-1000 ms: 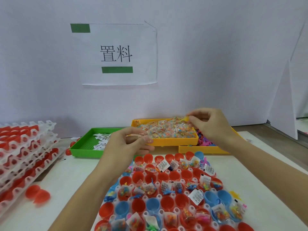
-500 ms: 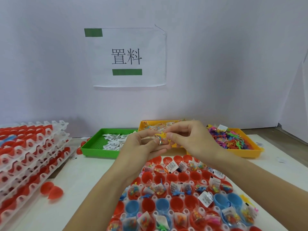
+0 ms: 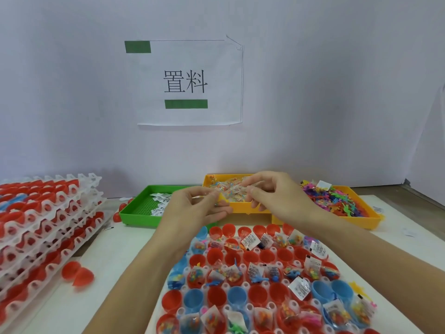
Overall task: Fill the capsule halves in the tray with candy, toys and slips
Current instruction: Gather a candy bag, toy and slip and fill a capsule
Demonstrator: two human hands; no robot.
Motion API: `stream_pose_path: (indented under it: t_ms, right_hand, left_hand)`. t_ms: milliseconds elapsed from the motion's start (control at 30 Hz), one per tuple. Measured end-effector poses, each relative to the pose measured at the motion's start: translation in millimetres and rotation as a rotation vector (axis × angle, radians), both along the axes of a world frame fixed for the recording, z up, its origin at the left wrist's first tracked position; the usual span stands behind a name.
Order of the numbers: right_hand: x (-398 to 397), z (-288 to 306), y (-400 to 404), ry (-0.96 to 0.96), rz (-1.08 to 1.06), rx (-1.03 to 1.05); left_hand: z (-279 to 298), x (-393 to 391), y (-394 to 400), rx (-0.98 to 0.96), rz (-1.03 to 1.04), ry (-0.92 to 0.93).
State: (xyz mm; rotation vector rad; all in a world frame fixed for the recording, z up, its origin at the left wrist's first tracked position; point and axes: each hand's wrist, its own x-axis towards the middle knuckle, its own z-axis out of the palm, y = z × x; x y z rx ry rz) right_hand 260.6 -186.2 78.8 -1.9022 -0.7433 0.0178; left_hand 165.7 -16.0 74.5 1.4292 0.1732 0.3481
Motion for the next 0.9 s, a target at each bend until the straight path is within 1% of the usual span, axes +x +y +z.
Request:
stream_pose_path:
  t_ms: [67, 167, 367, 500, 600, 700, 900]
  right_hand:
    - [6.8, -1.0, 6.5, -0.018, -0.028, -0.063]
    - [15.7, -3.1, 29.3, -0.085, 0.016, -0.198]
    - [28.1, -5.8, 106.0, -0.309, 0.116, -0.443]
    - [35.1, -12.1, 147.1, -0.524, 0.145, -0.7]
    - [37.7, -22.0, 170.0, -0.631, 0.157, -0.914]
    - [39.3, -30.5, 183.0, -0.619, 0.169, -1.004]
    - [39.4, -32.0, 190.4, -0.529, 0.204, -0.996]
  left_hand:
    - [3.7, -2.2, 14.9, -0.002, 0.087, -0.011]
    - [8.0, -6.7, 38.1, -0.026, 0.185, -0.028]
    - [11.9, -12.0, 61.5, -0.024, 0.262, -0.057]
    - [15.0, -13.6, 70.7, 0.006, 0.31, -0.077]
    - [17.3, -15.1, 75.5, 0.008, 0.317, -0.094]
    - [17.7, -15.8, 78.0, 0.005, 0.305, -0.098]
    - [17.9, -15.4, 82.2, -0.013, 0.29, -0.095]
